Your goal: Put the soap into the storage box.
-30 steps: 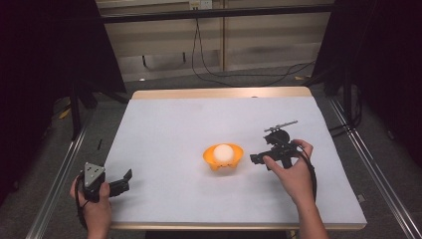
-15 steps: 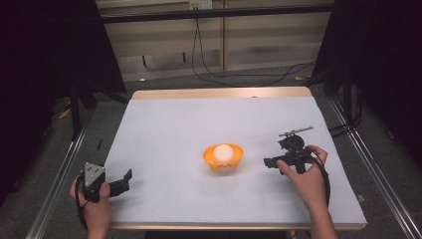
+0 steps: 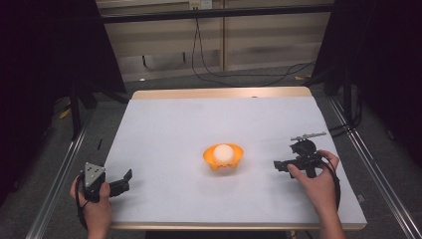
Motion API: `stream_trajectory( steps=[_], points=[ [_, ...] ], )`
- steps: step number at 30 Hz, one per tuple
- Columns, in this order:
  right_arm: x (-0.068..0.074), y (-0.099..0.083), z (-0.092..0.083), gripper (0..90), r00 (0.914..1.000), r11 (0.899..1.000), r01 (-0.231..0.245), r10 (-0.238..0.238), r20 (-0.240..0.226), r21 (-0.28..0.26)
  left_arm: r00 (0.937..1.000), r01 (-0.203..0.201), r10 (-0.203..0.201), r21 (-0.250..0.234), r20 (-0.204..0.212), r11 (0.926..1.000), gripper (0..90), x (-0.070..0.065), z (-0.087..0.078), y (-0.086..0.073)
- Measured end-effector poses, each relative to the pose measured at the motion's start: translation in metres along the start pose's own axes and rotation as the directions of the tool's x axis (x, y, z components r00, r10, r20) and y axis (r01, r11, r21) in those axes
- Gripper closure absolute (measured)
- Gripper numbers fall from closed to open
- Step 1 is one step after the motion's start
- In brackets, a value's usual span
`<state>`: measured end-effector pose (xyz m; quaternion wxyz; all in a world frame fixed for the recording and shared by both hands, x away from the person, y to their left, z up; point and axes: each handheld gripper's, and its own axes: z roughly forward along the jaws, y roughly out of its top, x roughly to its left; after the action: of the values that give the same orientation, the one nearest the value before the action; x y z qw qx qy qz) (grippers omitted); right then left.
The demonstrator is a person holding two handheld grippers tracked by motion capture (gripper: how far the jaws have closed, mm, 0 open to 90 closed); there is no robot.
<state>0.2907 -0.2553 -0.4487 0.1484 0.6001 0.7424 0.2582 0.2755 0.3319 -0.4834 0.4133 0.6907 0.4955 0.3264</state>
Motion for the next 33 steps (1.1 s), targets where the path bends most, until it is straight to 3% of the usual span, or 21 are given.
stream_trajectory(
  steps=[11,23,28,30,33],
  points=[
    [-0.023,-0.02,-0.005,1.3,0.9994,0.999,-0.034,0.034,0.006,-0.033,1.0,-0.007,0.007,0.0,-0.005,1.0,0.4,0.0,0.0,0.0],
    [-0.041,-0.04,-0.011,0.0,0.9995,0.995,-0.028,0.029,0.009,-0.092,1.0,-0.006,0.006,0.001,0.0,1.0,0.4,0.0,0.0,0.0],
    [-0.053,-0.053,-0.013,0.0,0.9992,0.992,-0.031,0.033,0.021,-0.124,1.0,-0.007,0.007,0.0,-0.001,1.0,0.4,0.0,0.0,0.0],
    [-0.058,-0.058,-0.016,0.0,0.9993,0.988,-0.009,0.015,0.035,-0.152,1.0,-0.006,0.006,0.002,0.0,1.0,0.4,0.0,0.0,0.0],
    [-0.067,-0.065,-0.022,0.0,0.999,0.981,-0.031,0.037,0.026,-0.193,1.0,-0.008,0.008,0.003,-0.003,1.0,0.3,-0.001,0.0,0.0]
  ],
)
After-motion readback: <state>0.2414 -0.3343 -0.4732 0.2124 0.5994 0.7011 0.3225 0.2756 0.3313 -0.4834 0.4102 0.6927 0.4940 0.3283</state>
